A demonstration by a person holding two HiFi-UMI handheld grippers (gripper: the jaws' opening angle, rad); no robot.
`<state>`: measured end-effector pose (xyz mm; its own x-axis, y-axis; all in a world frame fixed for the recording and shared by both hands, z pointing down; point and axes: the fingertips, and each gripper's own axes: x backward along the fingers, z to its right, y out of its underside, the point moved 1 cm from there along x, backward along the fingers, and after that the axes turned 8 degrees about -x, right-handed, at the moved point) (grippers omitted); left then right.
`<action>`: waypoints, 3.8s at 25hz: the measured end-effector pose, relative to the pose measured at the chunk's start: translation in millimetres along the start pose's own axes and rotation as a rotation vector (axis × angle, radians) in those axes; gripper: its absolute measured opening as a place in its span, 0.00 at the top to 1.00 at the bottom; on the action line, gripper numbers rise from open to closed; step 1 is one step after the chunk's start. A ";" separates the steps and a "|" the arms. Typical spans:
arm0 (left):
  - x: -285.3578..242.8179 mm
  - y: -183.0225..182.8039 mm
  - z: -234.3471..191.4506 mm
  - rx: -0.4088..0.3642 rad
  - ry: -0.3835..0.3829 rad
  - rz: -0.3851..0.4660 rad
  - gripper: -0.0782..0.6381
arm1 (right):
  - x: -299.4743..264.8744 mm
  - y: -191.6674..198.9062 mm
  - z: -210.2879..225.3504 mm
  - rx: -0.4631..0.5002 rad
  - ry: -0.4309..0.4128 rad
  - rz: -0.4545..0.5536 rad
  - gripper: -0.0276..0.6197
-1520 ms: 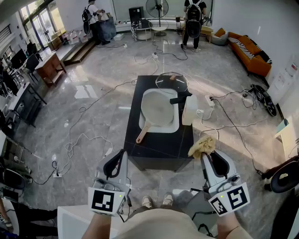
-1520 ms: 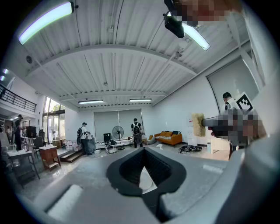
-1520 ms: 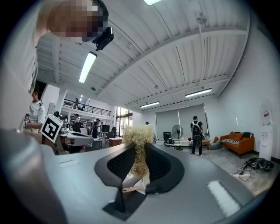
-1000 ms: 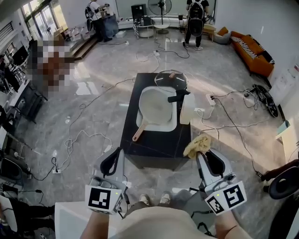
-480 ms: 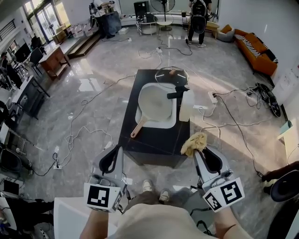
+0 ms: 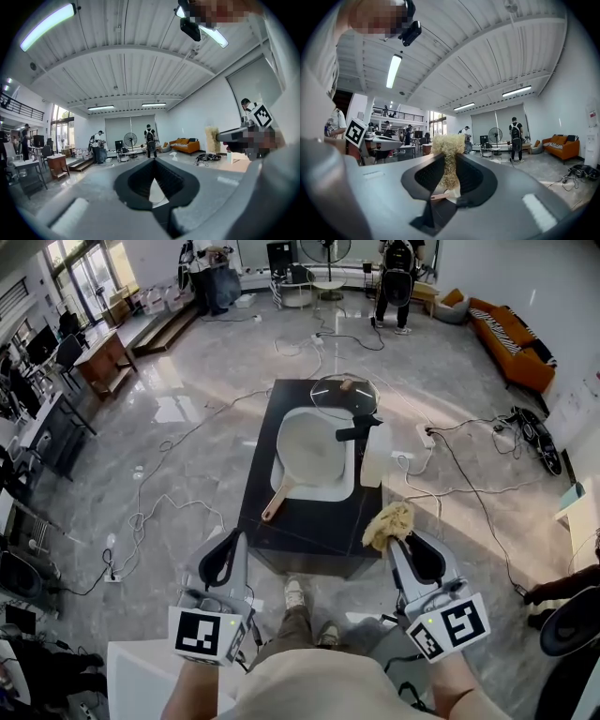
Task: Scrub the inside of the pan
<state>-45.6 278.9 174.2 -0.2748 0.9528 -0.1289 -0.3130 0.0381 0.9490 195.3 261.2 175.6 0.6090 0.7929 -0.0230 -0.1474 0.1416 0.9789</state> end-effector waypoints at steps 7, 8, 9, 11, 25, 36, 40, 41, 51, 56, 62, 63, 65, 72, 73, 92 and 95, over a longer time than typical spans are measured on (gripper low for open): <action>-32.1 10.4 -20.2 0.011 0.029 -0.006 0.89 | -35.4 6.0 8.5 0.007 0.016 -0.038 0.83; -38.3 13.0 -24.0 0.011 0.032 -0.011 0.89 | -42.6 7.8 10.3 0.006 0.017 -0.045 0.83; -44.9 15.3 -28.1 0.011 0.036 -0.015 0.89 | -50.2 9.5 12.2 0.004 0.017 -0.052 0.83; -59.1 19.3 -37.3 0.010 0.043 -0.022 0.89 | -66.8 12.5 16.6 0.001 0.021 -0.065 0.83; -171.6 59.5 -115.6 0.022 0.140 -0.073 0.89 | -198.9 32.7 46.7 -0.013 0.087 -0.150 0.83; -251.0 107.3 -162.3 0.000 0.207 -0.121 0.82 | -289.2 68.3 64.3 -0.040 0.158 -0.180 0.83; -270.8 123.5 -163.5 0.026 0.220 -0.136 0.76 | -311.0 86.9 73.5 -0.045 0.171 -0.202 0.83; -276.0 126.9 -163.5 0.035 0.221 -0.142 0.75 | -316.2 90.5 77.2 -0.046 0.173 -0.210 0.83; -330.5 169.1 -153.3 0.020 0.236 -0.254 0.73 | -370.7 126.9 118.6 -0.076 0.177 -0.271 0.83; -358.1 190.7 -150.1 0.001 0.232 -0.298 0.72 | -407.1 142.5 137.7 -0.098 0.174 -0.275 0.83; -395.2 227.2 -139.1 0.004 0.268 -0.368 0.70 | -446.1 176.4 148.7 -0.103 0.179 -0.317 0.82; -400.6 233.7 -136.7 0.014 0.276 -0.380 0.70 | -451.5 183.4 149.9 -0.105 0.180 -0.324 0.83; -410.2 246.6 -132.7 0.039 0.290 -0.403 0.70 | -462.5 198.6 151.6 -0.109 0.183 -0.341 0.83; -431.3 299.4 -121.6 0.087 0.336 -0.496 0.69 | -496.9 261.1 153.8 -0.101 0.179 -0.419 0.82; -433.3 306.9 -119.6 0.086 0.344 -0.510 0.69 | -501.6 271.6 153.3 -0.096 0.172 -0.432 0.82; -448.6 368.5 -100.2 0.179 0.424 -0.588 0.72 | -568.8 404.1 170.5 -0.002 0.090 -0.583 0.82; -449.6 367.3 -99.2 0.181 0.425 -0.581 0.73 | -572.8 405.3 183.5 0.049 0.115 -0.571 0.83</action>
<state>-127.3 -165.4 552.2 -0.4501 0.5670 -0.6899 -0.3706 0.5843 0.7220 -70.2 -244.4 622.8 0.4922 0.6589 -0.5689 0.2169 0.5401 0.8132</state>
